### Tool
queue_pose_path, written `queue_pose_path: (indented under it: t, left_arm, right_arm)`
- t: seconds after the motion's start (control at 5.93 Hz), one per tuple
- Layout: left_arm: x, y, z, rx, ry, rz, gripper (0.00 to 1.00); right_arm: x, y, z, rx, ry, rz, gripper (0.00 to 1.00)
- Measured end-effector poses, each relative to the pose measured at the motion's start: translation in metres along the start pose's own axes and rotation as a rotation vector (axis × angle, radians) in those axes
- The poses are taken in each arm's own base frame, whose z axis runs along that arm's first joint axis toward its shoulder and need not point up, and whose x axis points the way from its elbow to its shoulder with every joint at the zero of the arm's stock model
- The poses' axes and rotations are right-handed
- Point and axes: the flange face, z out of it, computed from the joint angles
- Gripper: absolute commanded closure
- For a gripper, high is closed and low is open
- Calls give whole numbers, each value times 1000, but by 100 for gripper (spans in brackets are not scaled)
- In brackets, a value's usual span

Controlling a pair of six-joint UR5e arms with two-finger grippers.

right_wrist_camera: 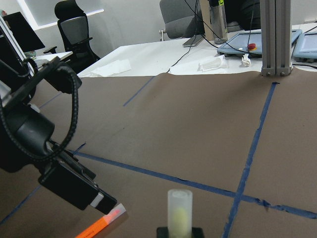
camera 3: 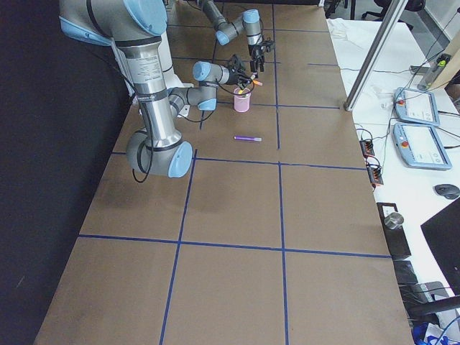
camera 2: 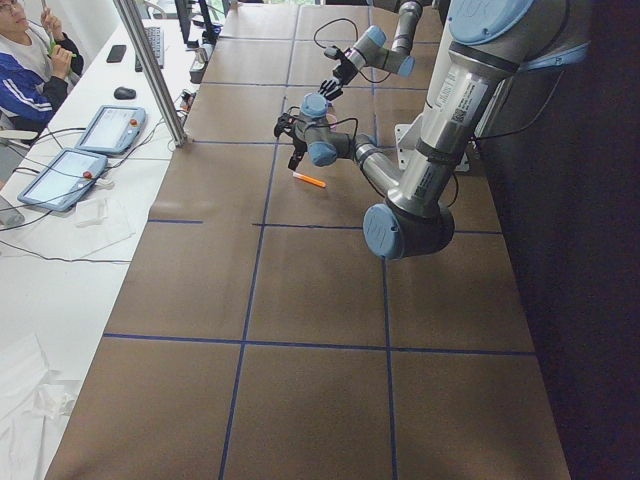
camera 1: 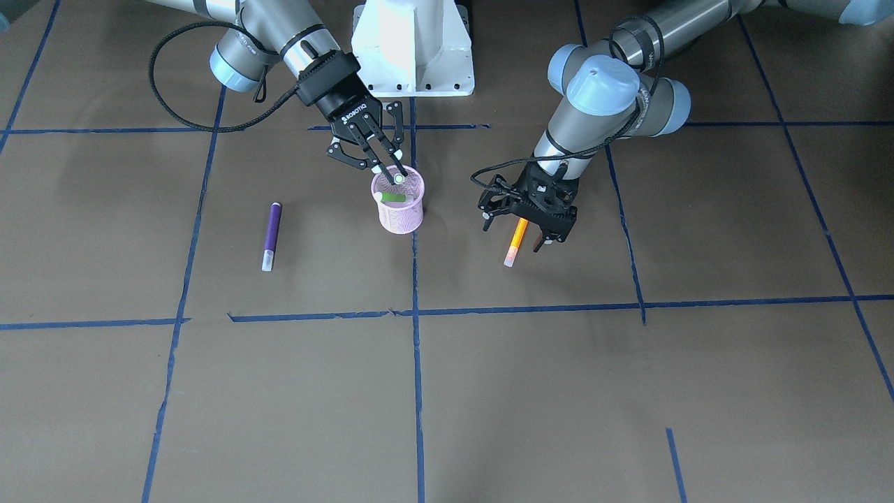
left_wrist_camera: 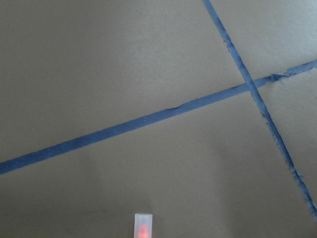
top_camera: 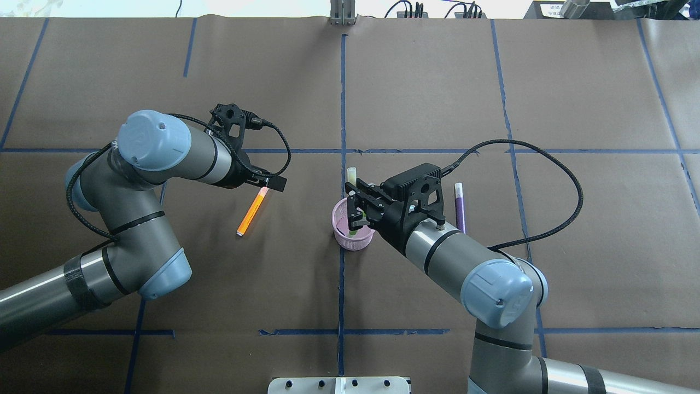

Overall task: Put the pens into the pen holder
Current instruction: 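Lower the yellow highlighter into the pink cup and open the right gripper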

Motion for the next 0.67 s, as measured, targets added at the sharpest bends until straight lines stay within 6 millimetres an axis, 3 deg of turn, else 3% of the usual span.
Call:
queue_pose_path:
  t: [0.17,0.51,0.67]
  left_arm:
    - [0,0,0,0,1,0,2]
    - [1,1,0,0,1,0,2]
    - [1,1,1,-2,1,0,2]
  right_arm:
    - [-1,10,3,-6,9,-6,0]
    - [-10,16,1,9,14,-5,0]
    - [-14,8,-5,17,1,1,0]
